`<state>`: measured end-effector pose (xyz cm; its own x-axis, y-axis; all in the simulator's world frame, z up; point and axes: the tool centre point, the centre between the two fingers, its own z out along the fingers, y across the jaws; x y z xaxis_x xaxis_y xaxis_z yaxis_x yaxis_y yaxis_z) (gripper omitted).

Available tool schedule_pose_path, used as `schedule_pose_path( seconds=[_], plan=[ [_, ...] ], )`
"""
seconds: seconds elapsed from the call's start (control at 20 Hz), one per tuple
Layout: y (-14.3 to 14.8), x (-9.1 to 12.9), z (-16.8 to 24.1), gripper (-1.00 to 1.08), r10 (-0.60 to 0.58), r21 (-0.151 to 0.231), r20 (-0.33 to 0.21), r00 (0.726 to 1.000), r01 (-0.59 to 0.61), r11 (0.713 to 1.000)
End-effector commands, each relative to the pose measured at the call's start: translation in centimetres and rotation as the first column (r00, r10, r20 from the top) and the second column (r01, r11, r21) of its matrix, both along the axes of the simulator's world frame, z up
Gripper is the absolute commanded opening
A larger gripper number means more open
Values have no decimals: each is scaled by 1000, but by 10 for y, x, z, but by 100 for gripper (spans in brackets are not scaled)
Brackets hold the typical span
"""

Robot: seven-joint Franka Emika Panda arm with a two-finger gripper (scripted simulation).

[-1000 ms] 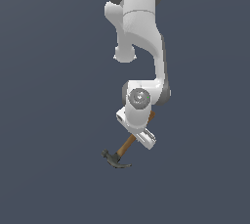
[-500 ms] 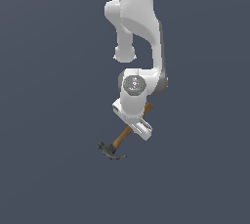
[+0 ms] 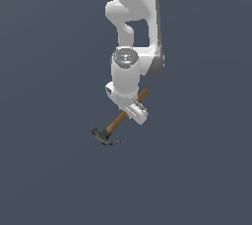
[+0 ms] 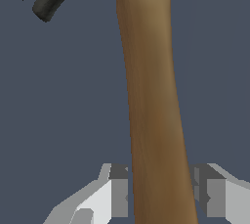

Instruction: Pick up the object and move it to a goal position.

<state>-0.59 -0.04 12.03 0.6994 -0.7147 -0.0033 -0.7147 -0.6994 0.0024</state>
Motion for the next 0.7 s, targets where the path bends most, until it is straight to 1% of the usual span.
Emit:
schedule_pose_path(
  seconds=[0.0, 0.35, 0.65],
  plan=[
    [-6, -8, 16, -100, 1, 1, 4, 1000, -1, 1000],
    [-18, -24, 44, -100, 2, 0, 4, 1000, -2, 1000],
    [-22, -28, 52, -100, 2, 0, 4, 1000, -2, 1000]
  ],
)
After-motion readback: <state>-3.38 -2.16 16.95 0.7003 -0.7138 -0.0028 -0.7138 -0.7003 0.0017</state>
